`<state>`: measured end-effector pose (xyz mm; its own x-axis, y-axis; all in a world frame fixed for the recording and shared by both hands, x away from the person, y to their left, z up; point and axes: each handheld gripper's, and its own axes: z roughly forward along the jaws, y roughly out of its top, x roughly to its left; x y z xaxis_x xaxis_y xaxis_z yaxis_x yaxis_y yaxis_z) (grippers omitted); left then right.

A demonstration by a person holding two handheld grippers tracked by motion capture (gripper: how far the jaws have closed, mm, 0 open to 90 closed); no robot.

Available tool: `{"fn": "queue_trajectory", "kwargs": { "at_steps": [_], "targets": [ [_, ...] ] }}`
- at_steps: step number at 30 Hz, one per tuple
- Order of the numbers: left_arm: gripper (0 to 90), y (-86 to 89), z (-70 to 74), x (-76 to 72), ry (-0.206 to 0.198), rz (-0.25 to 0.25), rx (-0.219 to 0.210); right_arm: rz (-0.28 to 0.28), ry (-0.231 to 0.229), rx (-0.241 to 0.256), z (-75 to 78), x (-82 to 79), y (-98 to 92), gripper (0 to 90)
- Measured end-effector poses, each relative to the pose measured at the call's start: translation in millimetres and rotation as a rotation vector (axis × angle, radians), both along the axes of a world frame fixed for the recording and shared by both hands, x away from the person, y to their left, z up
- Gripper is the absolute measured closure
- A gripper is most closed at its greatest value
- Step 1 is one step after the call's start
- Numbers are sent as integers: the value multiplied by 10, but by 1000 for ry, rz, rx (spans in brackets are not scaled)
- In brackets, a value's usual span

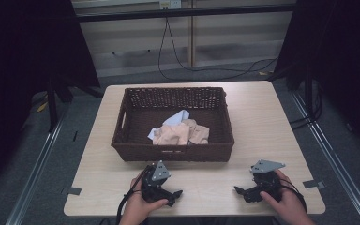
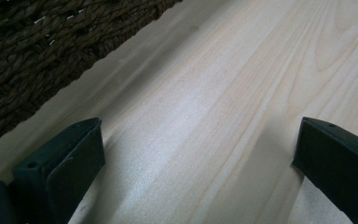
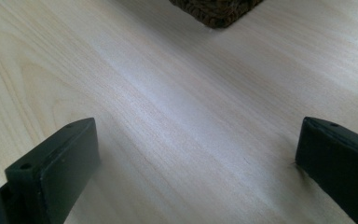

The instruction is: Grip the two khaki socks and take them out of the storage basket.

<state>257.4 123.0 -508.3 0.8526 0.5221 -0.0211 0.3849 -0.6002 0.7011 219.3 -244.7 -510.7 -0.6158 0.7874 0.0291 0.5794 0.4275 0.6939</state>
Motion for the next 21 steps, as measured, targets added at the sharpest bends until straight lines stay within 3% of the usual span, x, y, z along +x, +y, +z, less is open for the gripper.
{"fn": "queue_trajectory", "kwargs": {
  "at_steps": [5,9,11,18,20,21],
  "targets": [
    [11,-21,20,-2,14,17,20,1,-1,0,0,1,-1,0],
    [10,-48,81,25,71,3,68,0,0,0,0,0,0,0],
    [15,-54,95,31,88,2,71,2,-2,-1,-1,2,-2,0],
    [17,-70,192,115,207,-33,132,1,-1,-1,0,1,-1,0],
    [16,-77,229,142,220,-48,170,1,-1,0,0,1,-1,0],
    [18,-80,244,151,234,-50,168,0,0,0,0,0,0,0]
  ]
}}
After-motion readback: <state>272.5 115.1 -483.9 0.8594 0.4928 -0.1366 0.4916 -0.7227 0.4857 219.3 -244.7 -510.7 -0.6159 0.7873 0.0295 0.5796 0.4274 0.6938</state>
